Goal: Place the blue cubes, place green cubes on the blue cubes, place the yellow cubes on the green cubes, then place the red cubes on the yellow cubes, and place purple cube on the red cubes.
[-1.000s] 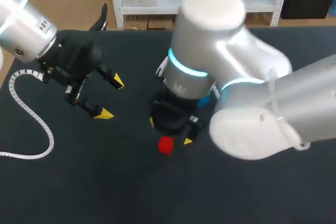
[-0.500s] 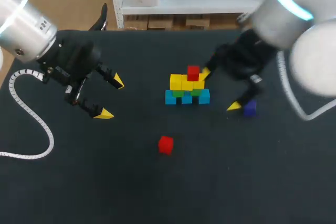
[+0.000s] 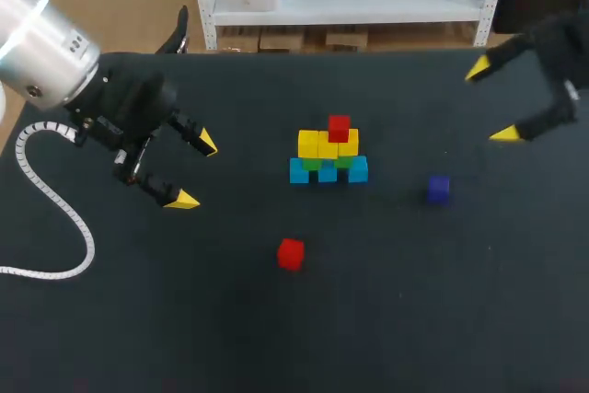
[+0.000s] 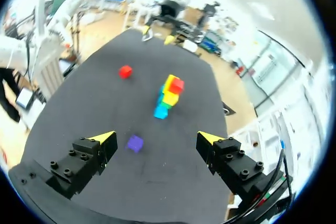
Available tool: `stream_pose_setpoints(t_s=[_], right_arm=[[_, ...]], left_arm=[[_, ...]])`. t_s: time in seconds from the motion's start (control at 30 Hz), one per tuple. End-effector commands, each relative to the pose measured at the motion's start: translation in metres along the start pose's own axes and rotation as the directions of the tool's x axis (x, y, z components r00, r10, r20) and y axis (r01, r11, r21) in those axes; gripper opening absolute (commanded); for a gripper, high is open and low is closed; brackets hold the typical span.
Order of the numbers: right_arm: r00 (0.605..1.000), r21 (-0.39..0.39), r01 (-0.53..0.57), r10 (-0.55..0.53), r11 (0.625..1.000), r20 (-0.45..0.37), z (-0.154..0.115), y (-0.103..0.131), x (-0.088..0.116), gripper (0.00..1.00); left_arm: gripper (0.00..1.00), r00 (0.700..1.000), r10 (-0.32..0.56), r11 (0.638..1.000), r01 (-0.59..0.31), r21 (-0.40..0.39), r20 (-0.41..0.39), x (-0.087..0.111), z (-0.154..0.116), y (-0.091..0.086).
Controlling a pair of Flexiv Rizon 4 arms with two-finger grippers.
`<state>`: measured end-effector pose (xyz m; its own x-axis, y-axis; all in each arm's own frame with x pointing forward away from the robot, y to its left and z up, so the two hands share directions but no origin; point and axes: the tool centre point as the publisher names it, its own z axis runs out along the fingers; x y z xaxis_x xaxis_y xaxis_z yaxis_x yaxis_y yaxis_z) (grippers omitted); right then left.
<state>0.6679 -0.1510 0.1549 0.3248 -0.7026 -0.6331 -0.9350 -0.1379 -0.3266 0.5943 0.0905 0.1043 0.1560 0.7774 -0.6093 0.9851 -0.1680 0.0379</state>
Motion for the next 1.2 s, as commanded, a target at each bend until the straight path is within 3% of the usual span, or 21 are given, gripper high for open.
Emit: stream_pose_setpoints(t_s=[0.03,0.2,0.5,0.67,0.73,0.87,1.2], right_arm=[[0.961,0.095,-0.147,0.119,0.985,0.249,-0.018,0.001,0.021,1.0],[0.941,0.119,-0.215,0.173,0.969,0.29,-0.029,-0.005,0.042,1.0],[0.933,0.097,-0.226,0.186,0.969,0.309,-0.027,-0.01,0.054,1.0],[0.939,0.085,-0.206,0.173,0.975,0.296,-0.027,-0.015,0.058,1.0],[0.951,0.074,-0.215,0.192,0.974,0.24,-0.027,-0.019,0.06,1.0],[0.951,0.074,-0.215,0.192,0.974,0.24,-0.027,-0.019,0.06,1.0],[0.951,0.074,-0.215,0.192,0.974,0.24,-0.027,-0.019,0.06,1.0]], left_arm=[[1.0,1.0,0.001,1.0,-0.001,-0.001,0.0,0.0,0.0,0.0],[1.0,1.0,0.001,1.0,-0.001,-0.001,0.0,0.0,0.0,0.0],[1.0,1.0,0.001,1.0,-0.001,-0.001,0.0,0.0,0.0,0.0],[1.0,1.0,0.001,1.0,-0.001,-0.001,0.0,0.0,0.0,0.0],[1.0,1.0,0.001,1.0,-0.001,-0.001,0.0,0.0,0.0,0.0],[1.0,1.0,0.001,1.0,-0.001,-0.001,0.0,0.0,0.0,0.0],[1.0,0.988,0.151,0.987,-0.147,0.072,-0.046,-0.032,0.034,-0.019]])
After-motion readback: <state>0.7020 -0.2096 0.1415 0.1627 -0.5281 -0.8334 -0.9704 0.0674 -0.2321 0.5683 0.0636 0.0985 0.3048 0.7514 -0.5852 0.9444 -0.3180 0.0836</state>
